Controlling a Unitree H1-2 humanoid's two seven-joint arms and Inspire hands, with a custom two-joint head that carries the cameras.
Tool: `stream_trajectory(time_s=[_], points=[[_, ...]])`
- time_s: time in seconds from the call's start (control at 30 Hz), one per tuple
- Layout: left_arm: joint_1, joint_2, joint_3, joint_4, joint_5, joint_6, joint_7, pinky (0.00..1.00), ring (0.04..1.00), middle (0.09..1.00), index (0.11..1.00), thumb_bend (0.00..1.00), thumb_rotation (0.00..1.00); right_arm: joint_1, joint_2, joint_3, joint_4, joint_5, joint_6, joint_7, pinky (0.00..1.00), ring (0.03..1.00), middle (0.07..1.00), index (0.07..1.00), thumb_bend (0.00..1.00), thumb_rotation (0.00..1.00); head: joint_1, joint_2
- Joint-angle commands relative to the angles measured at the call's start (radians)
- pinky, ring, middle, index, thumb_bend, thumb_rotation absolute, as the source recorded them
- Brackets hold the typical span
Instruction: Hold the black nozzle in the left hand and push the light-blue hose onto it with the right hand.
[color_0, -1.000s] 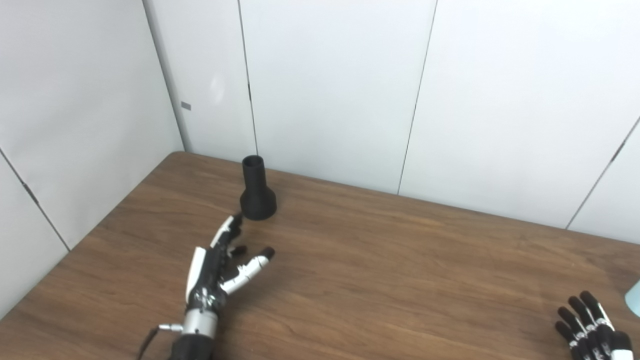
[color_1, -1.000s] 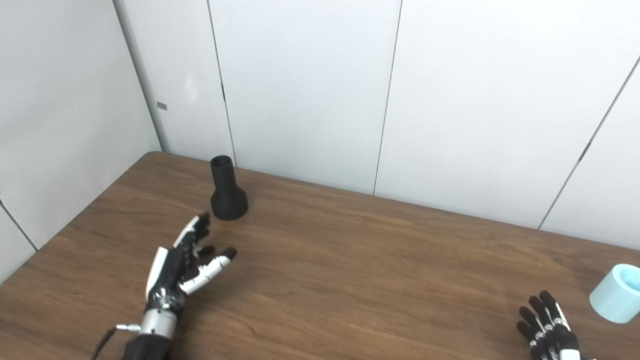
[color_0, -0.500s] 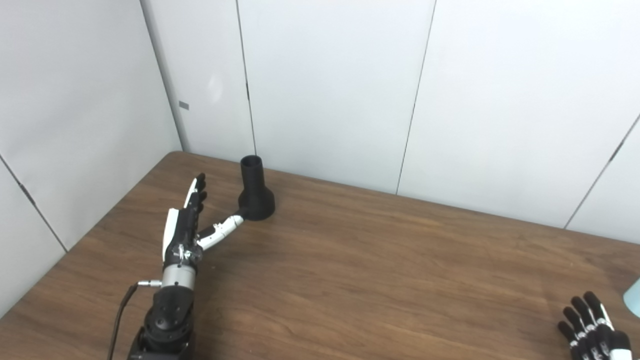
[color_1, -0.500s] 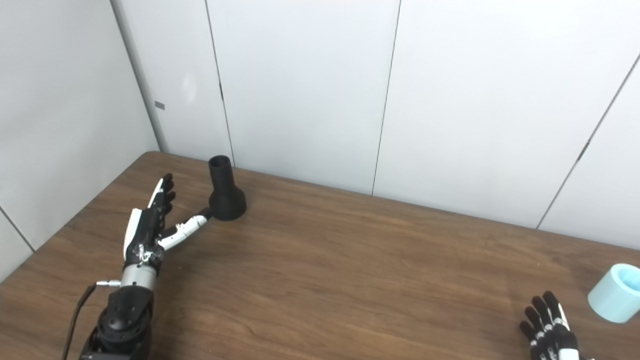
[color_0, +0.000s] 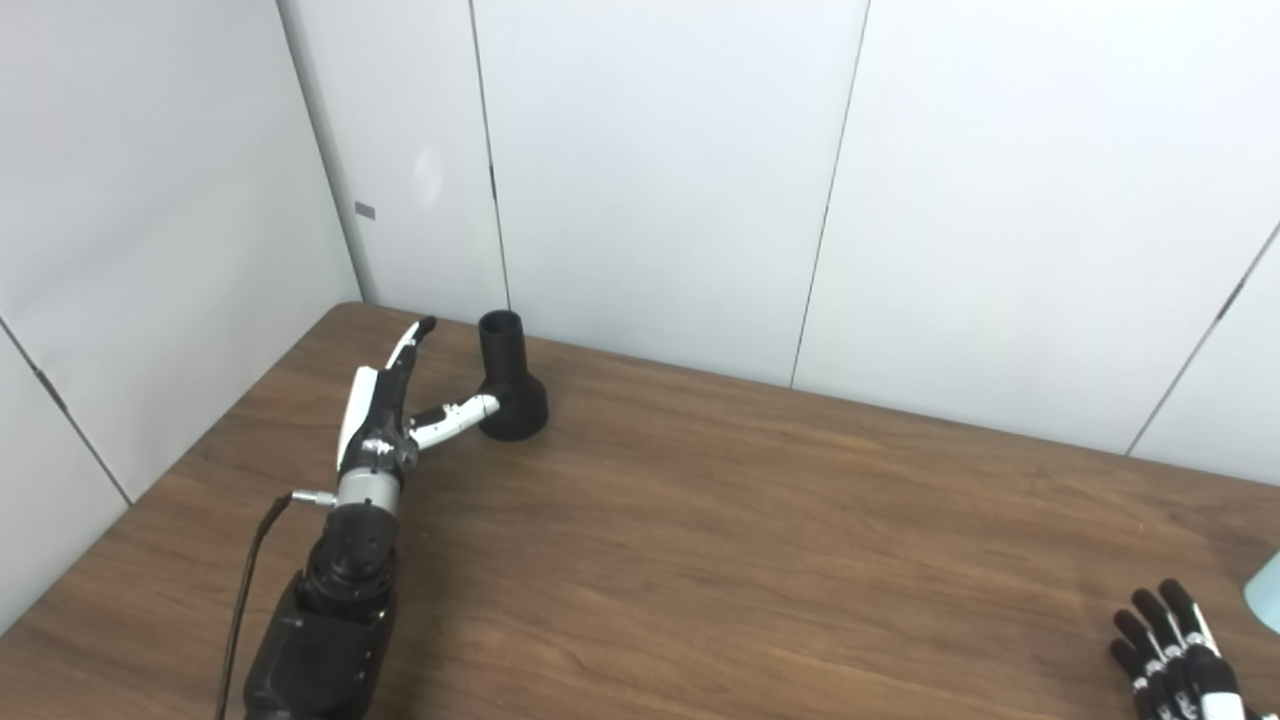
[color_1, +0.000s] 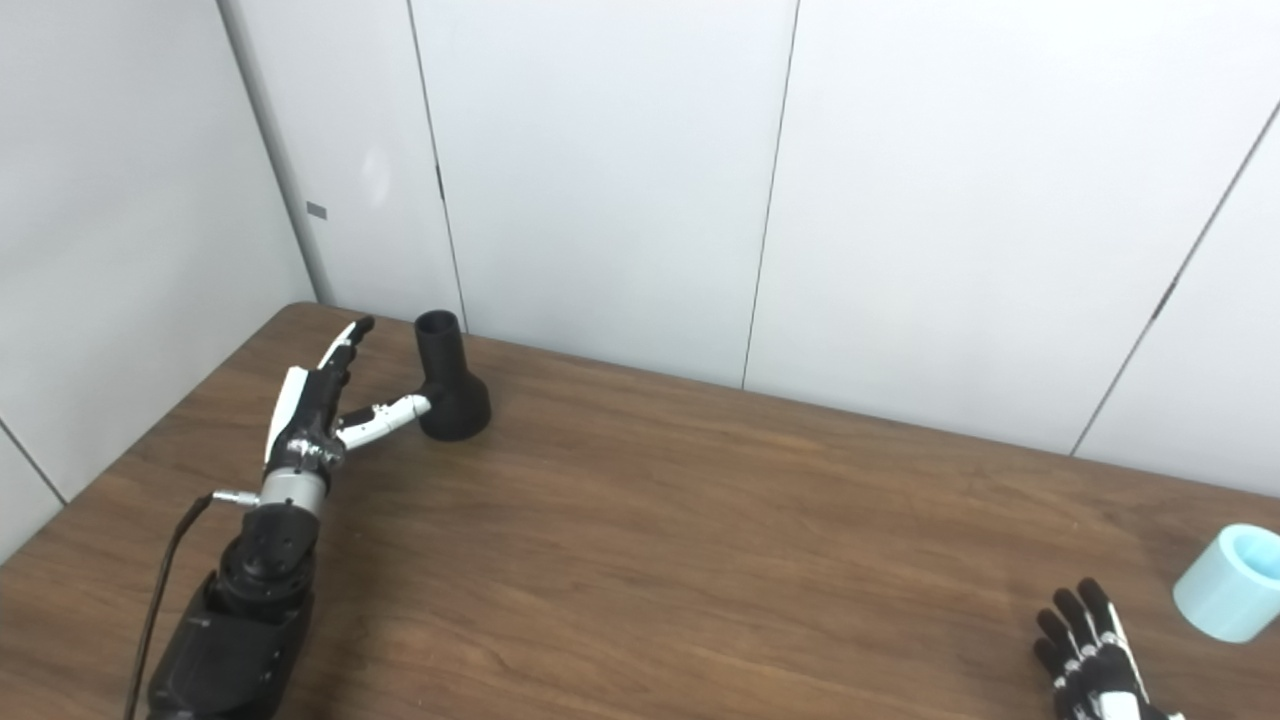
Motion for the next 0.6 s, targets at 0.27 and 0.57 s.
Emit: stream_trajectory(time_s=[0.27, 0.57], points=[[-0.112, 0.110, -0.116, 0.012, 0.159, 0.105, -0.038, 0.95, 0.956, 0.944, 0.920, 0.98, 0.41, 0.050, 0.024, 0.011, 0.085, -0.008, -0.003, -0.003, 0.94, 0.944, 0.960, 0.979, 0.62, 0.80, 0.001, 0.013], [-0.136, 0.137, -0.174, 0.104, 0.270, 0.097, 0.018, 0.96, 0.959, 0.932, 0.885, 1.00, 0.40, 0.058, 0.013, 0.024, 0.062, -0.042, 0.016, -0.009, 0.84, 0.898, 0.918, 0.944, 0.58, 0.79, -0.006, 0.019]])
